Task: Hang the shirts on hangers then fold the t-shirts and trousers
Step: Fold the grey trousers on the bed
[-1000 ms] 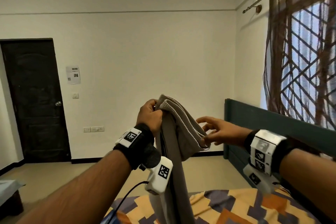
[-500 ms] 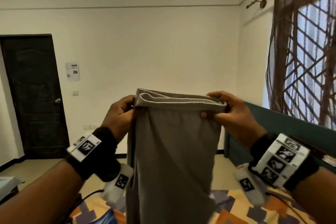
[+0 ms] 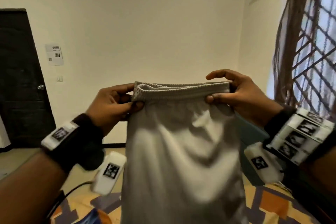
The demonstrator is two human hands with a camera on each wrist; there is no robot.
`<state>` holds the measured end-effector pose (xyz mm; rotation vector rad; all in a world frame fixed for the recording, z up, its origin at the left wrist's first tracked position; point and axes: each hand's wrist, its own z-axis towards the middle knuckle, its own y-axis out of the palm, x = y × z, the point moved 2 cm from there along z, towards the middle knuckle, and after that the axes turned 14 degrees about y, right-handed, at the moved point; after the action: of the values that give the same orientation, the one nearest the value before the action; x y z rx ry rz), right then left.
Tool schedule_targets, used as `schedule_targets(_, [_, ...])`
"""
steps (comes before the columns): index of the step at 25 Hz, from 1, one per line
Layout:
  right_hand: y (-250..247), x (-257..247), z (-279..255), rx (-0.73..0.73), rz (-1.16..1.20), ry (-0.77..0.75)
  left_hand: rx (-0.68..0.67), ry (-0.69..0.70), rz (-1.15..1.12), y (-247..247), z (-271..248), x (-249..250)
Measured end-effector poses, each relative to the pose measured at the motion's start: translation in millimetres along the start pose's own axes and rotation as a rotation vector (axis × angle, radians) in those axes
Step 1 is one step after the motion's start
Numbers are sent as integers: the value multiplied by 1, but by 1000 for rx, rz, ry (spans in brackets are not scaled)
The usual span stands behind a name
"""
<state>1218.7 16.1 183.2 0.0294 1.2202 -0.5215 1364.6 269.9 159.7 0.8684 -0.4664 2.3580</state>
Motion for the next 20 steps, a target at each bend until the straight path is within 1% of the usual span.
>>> schedule_targets(1, [-11, 35, 40, 34, -55, 72, -3, -76, 89, 3, 25, -49])
schedule_targets(2, [-18, 72, 80, 60, -117, 176, 13, -165, 175, 5, 48, -102])
schedule_targets(3, [-24, 120, 116, 69, -226, 282, 17, -267, 293, 6, 62, -158])
schedule_targets(4, [-27, 174, 144, 72, -432, 386, -2, -373, 492, 8, 66, -215])
schedule_targets(5, [-23, 236, 157, 55, -619, 473, -28, -487, 665, 13, 54, -270])
schedule_targets(6, [-14, 283, 156, -12, -752, 512, -58, -555, 749, 20, 34, -306])
schedule_targets(7, [2, 353, 133, -159, -832, 549, -107, -623, 763, 33, -5, -348])
schedule_targets(8, [21, 420, 96, -305, -887, 598, -156, -708, 706, 46, -57, -384])
schedule_targets(9, [37, 471, 50, -411, -935, 671, -212, -802, 678, 61, -108, -400])
schedule_targets(10, [45, 507, 26, -513, -971, 846, -343, -928, 655, 68, -138, -420])
schedule_targets(11, [79, 604, -53, -655, -910, 1044, -508, -1198, 593, 87, -247, -471])
schedule_targets(12, [80, 620, -78, -630, -842, 1117, -568, -1233, 640, 90, -271, -471])
schedule_targets(13, [83, 627, -110, -588, -813, 1216, -603, -1316, 636, 94, -309, -471])
schedule_targets(14, [93, 632, -131, -587, -798, 1266, -673, -1366, 622, 101, -335, -469])
schedule_targets(15, [109, 663, -157, -547, -699, 1330, -677, -1429, 582, 108, -376, -482])
schedule_targets(16, [123, 686, -172, -528, -674, 1353, -677, -1452, 546, 114, -413, -501])
schedule_targets(17, [136, 711, -192, -510, -642, 1396, -639, -1529, 481, 126, -447, -513])
schedule_targets(18, [150, 725, -208, -496, -595, 1405, -574, -1598, 404, 138, -475, -522])
schedule_targets(19, [164, 741, -222, -452, -525, 1430, -451, -1672, 333, 150, -501, -530])
schedule_targets(20, [177, 752, -230, -392, -471, 1442, -336, -1690, 302, 160, -524, -539])
